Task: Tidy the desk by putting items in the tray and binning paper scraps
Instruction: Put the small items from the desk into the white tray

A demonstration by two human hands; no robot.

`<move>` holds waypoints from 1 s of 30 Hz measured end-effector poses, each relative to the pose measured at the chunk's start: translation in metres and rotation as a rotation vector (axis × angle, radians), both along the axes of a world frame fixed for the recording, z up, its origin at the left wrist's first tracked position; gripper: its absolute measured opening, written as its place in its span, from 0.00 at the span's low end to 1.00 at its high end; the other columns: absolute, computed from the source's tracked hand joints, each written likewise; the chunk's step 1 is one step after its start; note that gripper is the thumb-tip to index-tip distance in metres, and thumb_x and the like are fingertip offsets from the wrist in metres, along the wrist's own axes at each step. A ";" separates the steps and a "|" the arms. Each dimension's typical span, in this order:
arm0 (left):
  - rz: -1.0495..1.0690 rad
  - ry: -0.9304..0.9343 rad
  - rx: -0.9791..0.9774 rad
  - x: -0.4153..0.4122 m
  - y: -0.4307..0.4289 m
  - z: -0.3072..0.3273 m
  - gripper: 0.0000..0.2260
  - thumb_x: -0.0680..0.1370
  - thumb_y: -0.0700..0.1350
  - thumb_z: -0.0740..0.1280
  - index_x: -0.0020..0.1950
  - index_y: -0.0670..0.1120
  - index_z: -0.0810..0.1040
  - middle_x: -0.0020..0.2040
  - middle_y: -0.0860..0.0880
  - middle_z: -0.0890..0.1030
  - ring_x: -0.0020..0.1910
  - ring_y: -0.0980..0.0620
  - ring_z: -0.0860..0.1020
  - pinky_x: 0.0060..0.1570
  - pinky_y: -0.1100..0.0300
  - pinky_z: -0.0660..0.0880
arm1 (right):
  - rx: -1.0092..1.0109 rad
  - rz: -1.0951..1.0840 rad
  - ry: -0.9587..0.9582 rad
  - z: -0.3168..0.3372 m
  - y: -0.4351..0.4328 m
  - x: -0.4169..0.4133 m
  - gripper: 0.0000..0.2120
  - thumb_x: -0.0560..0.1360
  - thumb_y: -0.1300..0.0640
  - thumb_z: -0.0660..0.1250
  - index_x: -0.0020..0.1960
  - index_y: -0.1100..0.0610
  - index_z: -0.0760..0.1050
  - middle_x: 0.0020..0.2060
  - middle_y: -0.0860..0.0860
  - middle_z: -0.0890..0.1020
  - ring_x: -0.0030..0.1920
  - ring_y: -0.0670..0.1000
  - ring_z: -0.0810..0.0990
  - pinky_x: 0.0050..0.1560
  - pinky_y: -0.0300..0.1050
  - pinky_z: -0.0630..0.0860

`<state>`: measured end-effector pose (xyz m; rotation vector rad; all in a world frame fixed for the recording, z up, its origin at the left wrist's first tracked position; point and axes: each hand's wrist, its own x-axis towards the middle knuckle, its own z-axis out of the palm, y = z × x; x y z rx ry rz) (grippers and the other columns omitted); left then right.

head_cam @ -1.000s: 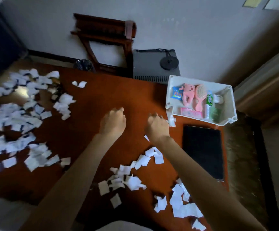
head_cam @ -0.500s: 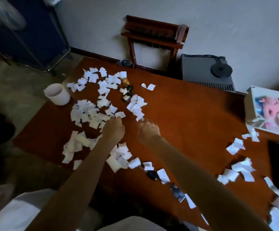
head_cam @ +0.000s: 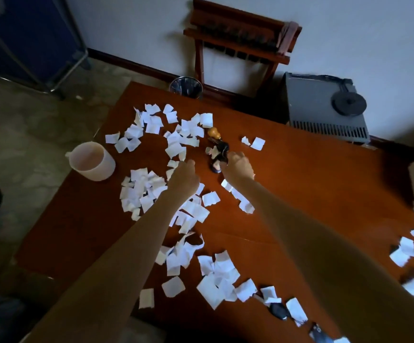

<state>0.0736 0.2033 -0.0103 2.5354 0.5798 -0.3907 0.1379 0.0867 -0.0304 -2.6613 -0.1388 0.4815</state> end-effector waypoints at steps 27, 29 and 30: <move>-0.242 -0.185 -0.325 0.009 -0.041 0.042 0.22 0.73 0.47 0.72 0.64 0.40 0.72 0.60 0.44 0.77 0.61 0.46 0.75 0.47 0.65 0.69 | 0.510 0.206 -0.234 0.072 -0.066 -0.013 0.07 0.74 0.68 0.65 0.43 0.67 0.82 0.38 0.57 0.81 0.33 0.42 0.75 0.36 0.27 0.70; -0.258 -0.188 -0.372 -0.007 -0.056 0.045 0.20 0.74 0.47 0.70 0.63 0.41 0.72 0.58 0.45 0.79 0.59 0.46 0.77 0.48 0.65 0.69 | 0.521 0.153 -0.182 0.076 -0.082 -0.026 0.06 0.74 0.66 0.66 0.44 0.66 0.82 0.42 0.57 0.82 0.39 0.47 0.78 0.43 0.34 0.74; -0.256 -0.199 -0.381 -0.016 -0.063 0.046 0.19 0.75 0.47 0.69 0.63 0.41 0.72 0.58 0.45 0.79 0.58 0.47 0.77 0.49 0.63 0.70 | 0.536 0.095 -0.139 0.078 -0.090 -0.033 0.06 0.74 0.65 0.67 0.45 0.65 0.82 0.45 0.58 0.81 0.43 0.50 0.79 0.48 0.40 0.77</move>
